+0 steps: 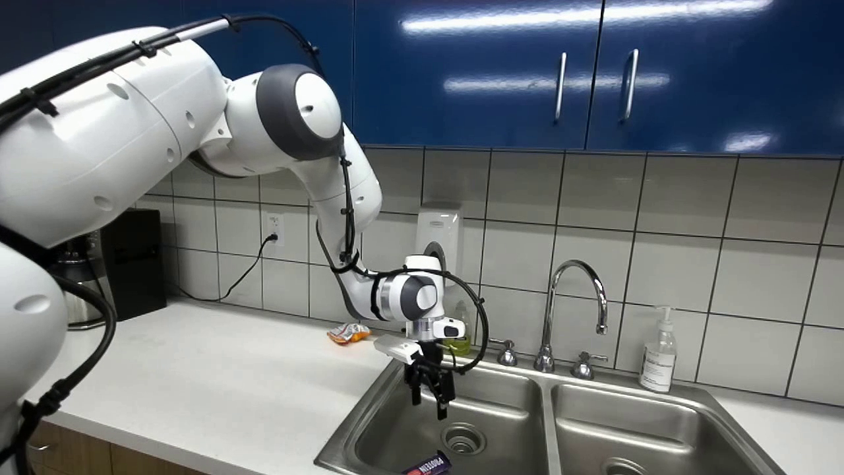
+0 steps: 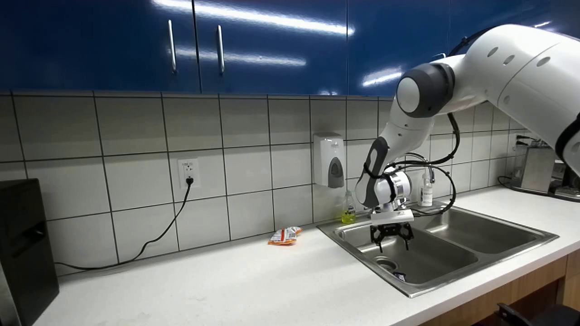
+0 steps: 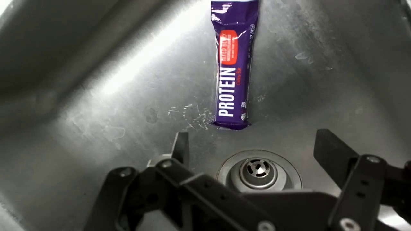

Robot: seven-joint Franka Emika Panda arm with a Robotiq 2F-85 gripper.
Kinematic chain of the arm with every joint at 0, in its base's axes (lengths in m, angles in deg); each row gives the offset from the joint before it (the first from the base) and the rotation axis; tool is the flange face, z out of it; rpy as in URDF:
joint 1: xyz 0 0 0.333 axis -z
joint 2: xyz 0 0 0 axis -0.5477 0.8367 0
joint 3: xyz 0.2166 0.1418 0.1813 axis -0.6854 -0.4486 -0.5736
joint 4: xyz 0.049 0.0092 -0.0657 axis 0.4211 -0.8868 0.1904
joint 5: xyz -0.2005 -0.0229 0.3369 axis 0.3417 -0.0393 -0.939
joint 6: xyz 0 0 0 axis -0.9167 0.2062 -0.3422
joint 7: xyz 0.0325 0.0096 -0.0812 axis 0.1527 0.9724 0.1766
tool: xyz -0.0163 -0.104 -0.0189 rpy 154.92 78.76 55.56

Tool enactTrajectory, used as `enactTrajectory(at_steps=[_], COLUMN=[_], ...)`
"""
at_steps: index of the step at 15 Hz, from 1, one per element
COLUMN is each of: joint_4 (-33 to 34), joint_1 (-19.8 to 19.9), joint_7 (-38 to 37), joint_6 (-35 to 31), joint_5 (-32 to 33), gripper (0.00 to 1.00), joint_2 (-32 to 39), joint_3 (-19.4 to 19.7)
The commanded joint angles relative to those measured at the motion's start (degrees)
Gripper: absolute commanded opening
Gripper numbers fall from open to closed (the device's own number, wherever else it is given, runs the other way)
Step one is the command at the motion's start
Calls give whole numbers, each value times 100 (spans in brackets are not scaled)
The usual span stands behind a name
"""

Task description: Move the chocolate bar to the sink

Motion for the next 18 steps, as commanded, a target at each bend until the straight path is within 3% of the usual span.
enactTrajectory(at_steps=[1, 9, 18], joint_4=[-1066, -2298, -3004], joint_1=[-281, -667, -838], joint_7=[-161, 4, 358], joint_6=[-267, -310, -290], joint_5=[229, 644, 664], gripper=[100, 100, 100], joint_2=[-922, -2281, -3062], joint_3=[176, -46, -957])
